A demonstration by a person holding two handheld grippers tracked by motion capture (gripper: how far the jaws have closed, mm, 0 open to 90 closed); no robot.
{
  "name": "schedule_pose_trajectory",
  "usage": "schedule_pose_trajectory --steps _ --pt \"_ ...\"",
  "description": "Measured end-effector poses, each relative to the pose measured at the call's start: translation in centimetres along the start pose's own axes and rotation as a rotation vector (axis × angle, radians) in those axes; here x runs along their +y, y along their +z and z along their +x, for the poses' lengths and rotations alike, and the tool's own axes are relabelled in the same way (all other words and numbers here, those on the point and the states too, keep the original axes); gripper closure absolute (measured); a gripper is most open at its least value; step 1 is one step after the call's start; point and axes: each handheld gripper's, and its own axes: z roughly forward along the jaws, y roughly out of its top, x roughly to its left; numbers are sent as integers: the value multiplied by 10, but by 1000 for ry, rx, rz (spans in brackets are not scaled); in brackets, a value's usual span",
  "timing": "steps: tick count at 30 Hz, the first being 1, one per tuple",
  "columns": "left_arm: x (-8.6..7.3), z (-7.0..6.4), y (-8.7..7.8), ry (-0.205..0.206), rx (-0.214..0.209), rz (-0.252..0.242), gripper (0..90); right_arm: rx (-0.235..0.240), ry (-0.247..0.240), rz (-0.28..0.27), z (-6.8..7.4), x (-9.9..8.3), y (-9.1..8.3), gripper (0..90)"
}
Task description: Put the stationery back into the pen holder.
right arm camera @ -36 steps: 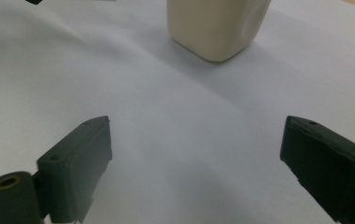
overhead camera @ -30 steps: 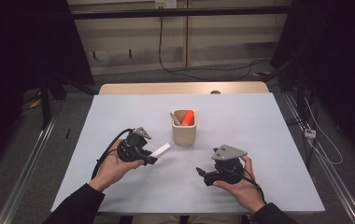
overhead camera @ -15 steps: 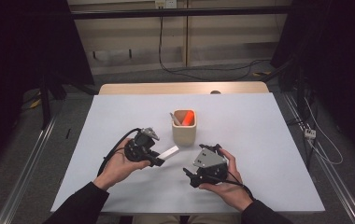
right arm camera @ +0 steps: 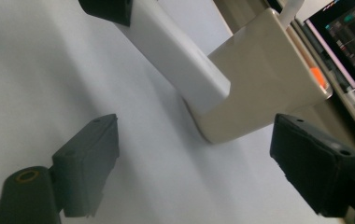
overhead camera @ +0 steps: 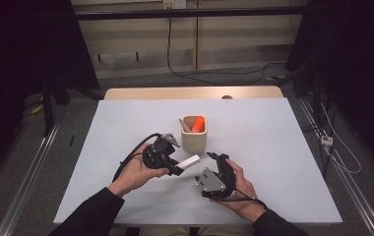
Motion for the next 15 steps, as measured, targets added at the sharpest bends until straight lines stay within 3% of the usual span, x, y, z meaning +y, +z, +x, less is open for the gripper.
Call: schedule_pose_trajectory --steps 3,8,13,14,15 --pt "5 -1 2 18 -10 11 676 -49 -79 -28 3 1 -2 259" --pt "12 -5 1 28 -11 6 676 -104 -221 -51 8 3 -3 328" --pt "15 -8 5 39 -19 24 676 -141 -279 -47 14 4 -3 408" --pt "16 -8 5 40 -19 24 676 -145 -309 -56 14 4 -2 423" --pt "16 -8 6 35 -26 25 676 -145 -305 -47 16 3 -2 451"
